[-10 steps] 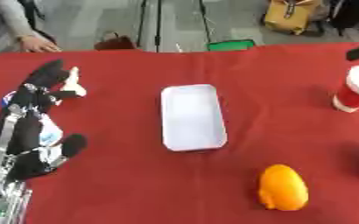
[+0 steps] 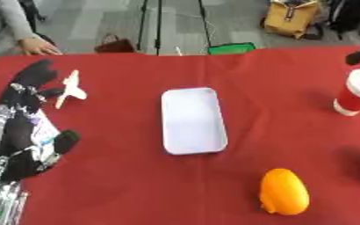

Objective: Pick up objects on the table and place them in the box.

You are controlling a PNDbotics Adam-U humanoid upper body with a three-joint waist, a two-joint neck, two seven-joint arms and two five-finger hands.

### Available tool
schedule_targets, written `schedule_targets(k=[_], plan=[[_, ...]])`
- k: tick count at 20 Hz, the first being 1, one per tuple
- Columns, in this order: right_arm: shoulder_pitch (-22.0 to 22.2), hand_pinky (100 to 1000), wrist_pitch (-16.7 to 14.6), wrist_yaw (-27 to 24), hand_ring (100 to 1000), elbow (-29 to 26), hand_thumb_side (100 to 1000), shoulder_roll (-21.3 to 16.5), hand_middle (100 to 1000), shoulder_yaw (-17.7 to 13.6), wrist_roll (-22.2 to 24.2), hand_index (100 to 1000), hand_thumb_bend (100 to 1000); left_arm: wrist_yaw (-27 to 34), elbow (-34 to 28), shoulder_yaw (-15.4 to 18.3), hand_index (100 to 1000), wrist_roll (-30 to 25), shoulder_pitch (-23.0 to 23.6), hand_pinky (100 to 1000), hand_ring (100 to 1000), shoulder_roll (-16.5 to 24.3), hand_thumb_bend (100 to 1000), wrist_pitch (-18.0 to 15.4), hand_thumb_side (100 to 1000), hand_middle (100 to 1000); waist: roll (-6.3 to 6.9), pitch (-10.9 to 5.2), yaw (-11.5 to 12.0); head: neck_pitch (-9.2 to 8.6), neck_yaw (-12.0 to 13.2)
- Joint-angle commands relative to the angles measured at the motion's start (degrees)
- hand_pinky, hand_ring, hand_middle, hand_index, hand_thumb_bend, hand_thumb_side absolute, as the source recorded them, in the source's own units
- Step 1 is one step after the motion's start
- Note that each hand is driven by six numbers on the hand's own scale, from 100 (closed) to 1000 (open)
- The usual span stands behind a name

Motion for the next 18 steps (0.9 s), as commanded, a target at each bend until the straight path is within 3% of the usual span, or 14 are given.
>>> schedule_targets(k=[1, 9, 14, 18], plan=[[-0.35, 752, -0.09, -0.19, 674, -0.39, 422, -0.62, 824, -0.44, -0.07, 969, 218, -2.66, -1.03, 1.99, 865, 1.64, -0.41, 821, 887, 1.76, 901, 0.41, 582, 872, -0.08, -1.12, 0.15, -0.8, -0.24], [-0.11, 752, -0.05, -0.08, 670, -0.28, 427, -0.57, 823, -0.53, 0.04, 971, 213, -5.67, -1.03, 4.84, 876, 6.27, -0.09, 830, 887, 1.82, 946, 0.45, 562, 873, -0.06, -1.07, 0.27, -1.39, -0.9], [0.2, 752, -0.05, 0.04, 669, -0.08, 428, -0.65, 823, -0.74, -0.08, 972, 212, -10.52, -0.98, 9.06, 883, 11.17, 1.06, 823, 895, 1.5, 964, 7.54, 532, 879, 0.01, -1.1, 0.39, -1.37, -1.17], [0.4, 752, -0.03, 0.13, 668, 0.01, 429, -0.57, 823, -0.83, -0.05, 972, 211, -13.82, -1.03, 9.94, 885, 13.16, 1.34, 823, 899, 1.33, 979, 10.13, 513, 884, -0.07, -1.12, 0.42, -1.2, -1.13]])
